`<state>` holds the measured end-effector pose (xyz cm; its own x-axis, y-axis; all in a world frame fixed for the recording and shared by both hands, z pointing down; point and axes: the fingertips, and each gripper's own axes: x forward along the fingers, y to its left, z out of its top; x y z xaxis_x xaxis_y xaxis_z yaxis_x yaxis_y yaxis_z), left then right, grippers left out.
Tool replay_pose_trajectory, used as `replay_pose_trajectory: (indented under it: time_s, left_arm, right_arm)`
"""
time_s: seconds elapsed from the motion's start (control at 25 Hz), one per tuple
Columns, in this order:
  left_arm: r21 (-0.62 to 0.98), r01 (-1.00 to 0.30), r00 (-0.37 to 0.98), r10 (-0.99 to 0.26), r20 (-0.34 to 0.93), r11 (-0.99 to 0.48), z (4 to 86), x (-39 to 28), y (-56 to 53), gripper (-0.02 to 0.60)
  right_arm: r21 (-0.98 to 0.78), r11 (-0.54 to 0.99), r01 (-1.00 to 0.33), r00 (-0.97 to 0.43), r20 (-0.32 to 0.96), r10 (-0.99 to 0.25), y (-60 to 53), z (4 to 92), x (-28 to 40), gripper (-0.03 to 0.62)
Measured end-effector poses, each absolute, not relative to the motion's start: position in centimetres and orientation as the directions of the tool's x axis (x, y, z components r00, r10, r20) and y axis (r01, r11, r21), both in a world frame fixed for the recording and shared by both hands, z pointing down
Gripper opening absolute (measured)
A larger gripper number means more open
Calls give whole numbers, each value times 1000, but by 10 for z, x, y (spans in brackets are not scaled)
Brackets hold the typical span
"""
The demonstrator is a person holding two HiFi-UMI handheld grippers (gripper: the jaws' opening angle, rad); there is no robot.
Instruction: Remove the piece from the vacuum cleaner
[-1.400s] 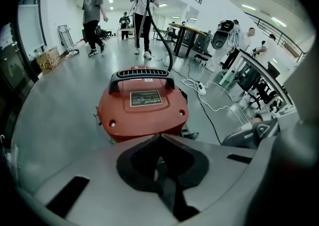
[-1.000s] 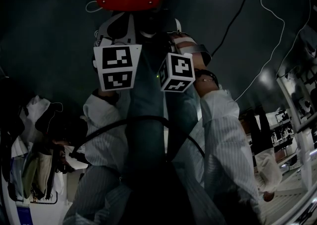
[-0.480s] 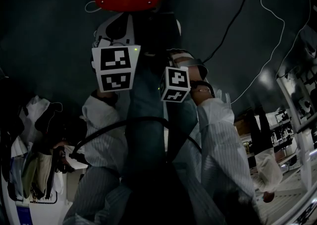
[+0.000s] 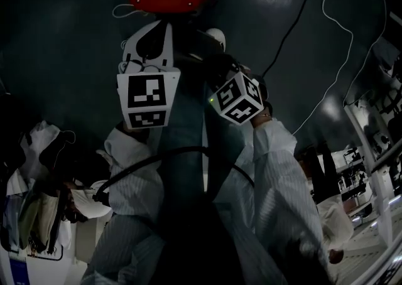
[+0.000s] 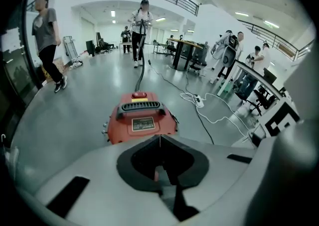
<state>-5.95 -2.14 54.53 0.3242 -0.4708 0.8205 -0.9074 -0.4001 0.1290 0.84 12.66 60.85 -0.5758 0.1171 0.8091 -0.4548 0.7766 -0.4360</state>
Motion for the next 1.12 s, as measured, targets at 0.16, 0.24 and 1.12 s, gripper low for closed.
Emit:
replay_pose_trajectory:
  time_s: [0.16, 0.24, 1.12]
  left_arm:
    - [140, -943, 295, -564, 771, -303, 474, -80, -24, 6]
    - [163, -952, 291, -600, 745, -260, 434, -90, -22, 6]
    - [224, -973, 142, -914, 380, -58, 78, -124, 21, 6]
  right_arm:
    - [-495, 709, -503, -653, 754, 63, 108, 548, 4, 26]
    - [-508, 703, -498, -678, 733, 49, 103, 511, -2, 28]
    - [-331, 789, -518, -833, 404, -377, 30, 84, -43, 29]
